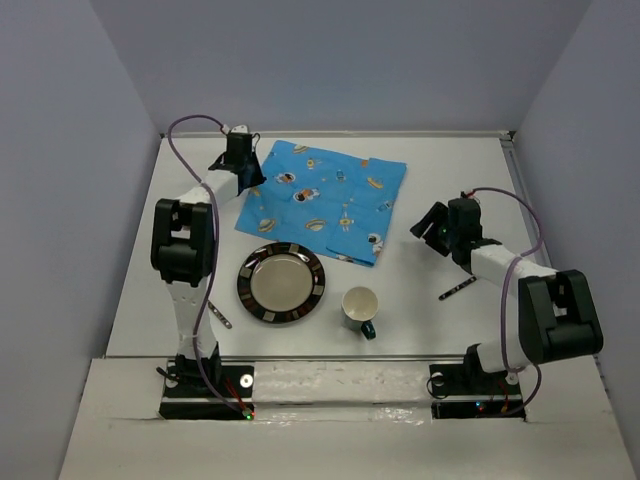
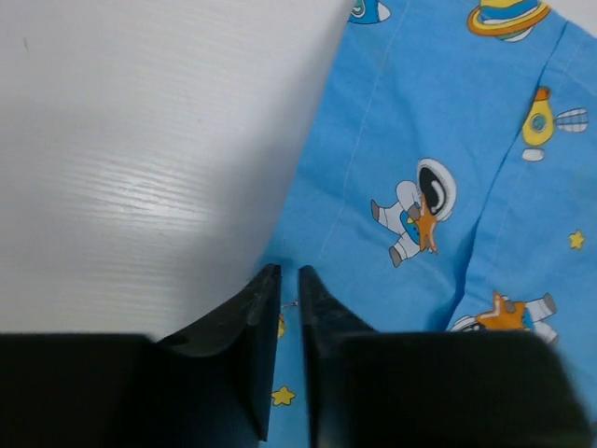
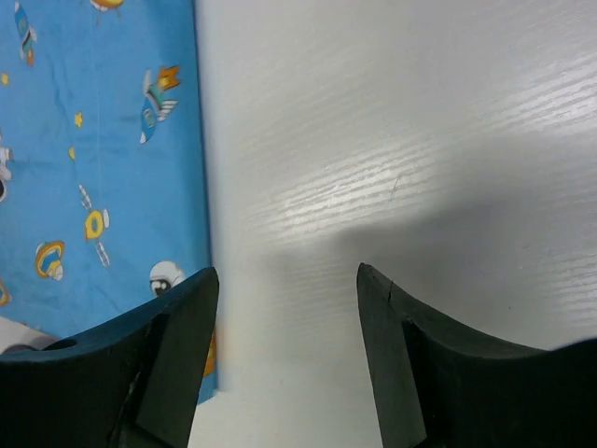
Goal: Set the dinner table for one person
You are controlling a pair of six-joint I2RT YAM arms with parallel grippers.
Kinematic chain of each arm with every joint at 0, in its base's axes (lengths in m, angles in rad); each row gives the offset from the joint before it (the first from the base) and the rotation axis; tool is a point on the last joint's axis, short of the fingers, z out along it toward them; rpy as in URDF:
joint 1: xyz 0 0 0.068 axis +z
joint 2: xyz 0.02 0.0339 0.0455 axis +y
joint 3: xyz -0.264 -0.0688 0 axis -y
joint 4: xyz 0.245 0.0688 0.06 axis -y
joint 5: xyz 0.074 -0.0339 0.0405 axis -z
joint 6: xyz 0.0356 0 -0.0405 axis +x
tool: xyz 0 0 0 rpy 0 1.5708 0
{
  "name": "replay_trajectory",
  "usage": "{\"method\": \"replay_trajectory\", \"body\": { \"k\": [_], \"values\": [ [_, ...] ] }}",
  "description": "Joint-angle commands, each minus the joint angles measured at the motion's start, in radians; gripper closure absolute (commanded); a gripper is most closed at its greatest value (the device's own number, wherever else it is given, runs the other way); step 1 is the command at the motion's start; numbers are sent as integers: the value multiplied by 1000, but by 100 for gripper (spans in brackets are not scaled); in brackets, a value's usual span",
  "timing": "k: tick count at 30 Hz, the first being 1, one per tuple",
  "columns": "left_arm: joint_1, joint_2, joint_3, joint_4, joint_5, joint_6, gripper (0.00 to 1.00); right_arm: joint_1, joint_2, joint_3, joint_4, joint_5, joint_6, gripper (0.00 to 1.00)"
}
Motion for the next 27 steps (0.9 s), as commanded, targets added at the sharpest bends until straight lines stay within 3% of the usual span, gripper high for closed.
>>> {"method": "replay_trajectory", "body": {
  "k": [1,2,3,4,7,8,10,15,18,19,20,22,27],
  "values": [
    [7,-62,-30,1,-10,-6,57,3,-35,16,9,-20,-30,32],
    [7,-89,-38,4,-15,-11,38,3,-78,22,0,-15,-68,32],
    [7,-108,-56,8,-24,-11,29,3,-99,30,-11,-27,-91,35],
    [7,-146,-68,10,-35,-14,16,12,-133,48,-17,-46,-110,43],
    [7,-217,-154,34,-93,-27,2,66,-138,120,-100,-55,-203,61],
    [7,-263,-183,45,-104,-41,1,141,-111,181,-160,-34,-255,70],
    [7,-304,-276,77,-142,-61,1,269,-65,243,-205,23,-302,73],
    [27,-435,-462,99,-137,-123,1,404,135,413,-264,63,-381,82],
    [44,-504,-608,123,-144,-167,10,456,233,498,-291,89,-412,73],
    [50,-512,-627,123,-134,-181,18,469,251,515,-293,104,-420,58],
    [61,-512,-640,123,-124,-198,29,495,270,530,-302,130,-437,50],
    [62,-498,-654,107,-131,-211,36,520,323,581,-324,158,-452,40],
    [67,-441,-658,105,-142,-250,37,572,428,670,-402,233,-499,43]
  ]
}}
